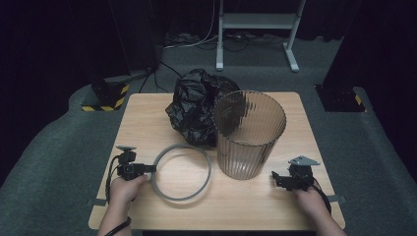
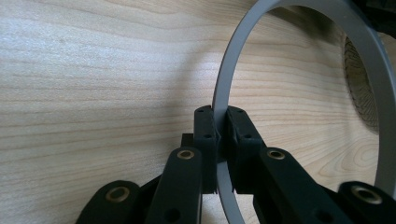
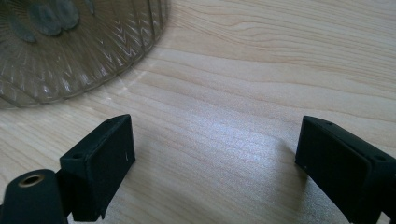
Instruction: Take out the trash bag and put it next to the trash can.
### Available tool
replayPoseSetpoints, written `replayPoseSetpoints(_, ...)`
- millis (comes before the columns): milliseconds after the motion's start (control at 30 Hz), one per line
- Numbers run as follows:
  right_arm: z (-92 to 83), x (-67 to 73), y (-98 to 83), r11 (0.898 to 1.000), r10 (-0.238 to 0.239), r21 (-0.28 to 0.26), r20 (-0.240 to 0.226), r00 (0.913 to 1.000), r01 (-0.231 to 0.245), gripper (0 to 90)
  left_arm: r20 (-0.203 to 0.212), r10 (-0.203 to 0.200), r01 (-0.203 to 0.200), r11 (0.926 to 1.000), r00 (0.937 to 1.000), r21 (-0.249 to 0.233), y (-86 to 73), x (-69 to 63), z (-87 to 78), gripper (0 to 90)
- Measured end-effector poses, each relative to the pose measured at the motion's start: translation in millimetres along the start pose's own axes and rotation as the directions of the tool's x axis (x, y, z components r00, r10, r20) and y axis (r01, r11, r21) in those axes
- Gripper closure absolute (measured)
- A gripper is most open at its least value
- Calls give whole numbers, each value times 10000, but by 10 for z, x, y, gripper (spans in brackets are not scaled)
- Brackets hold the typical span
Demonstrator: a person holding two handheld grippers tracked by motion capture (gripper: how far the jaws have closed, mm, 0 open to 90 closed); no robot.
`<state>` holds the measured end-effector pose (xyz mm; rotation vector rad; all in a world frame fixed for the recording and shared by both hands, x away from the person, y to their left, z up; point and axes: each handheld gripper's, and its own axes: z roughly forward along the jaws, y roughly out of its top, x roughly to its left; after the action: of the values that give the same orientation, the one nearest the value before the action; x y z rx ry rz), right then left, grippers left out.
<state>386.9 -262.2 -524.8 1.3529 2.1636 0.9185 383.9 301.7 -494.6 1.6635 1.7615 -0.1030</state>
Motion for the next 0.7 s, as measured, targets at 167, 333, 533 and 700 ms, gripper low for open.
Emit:
replayPoseSetpoints(167,-1,2,0,10000,20,5,16,10000,-20,113,11,119,-119,9999,9999,98,1,-1,-35,835)
replayPoseSetpoints(333,-1,3,0,10000,21,4,18,10000,-21,113,201,125,-128,9998,9997,134,3,8,-90,835)
replayPoseSetpoints(533,-2,4,-1,10000,28,2,24,10000,-28,114,281,133,-139,9996,9995,231,-15,30,-137,834)
replayPoseSetpoints(700,-1,3,-1,10000,21,0,22,10000,-21,114,267,109,-116,9996,9996,257,-42,47,-173,834)
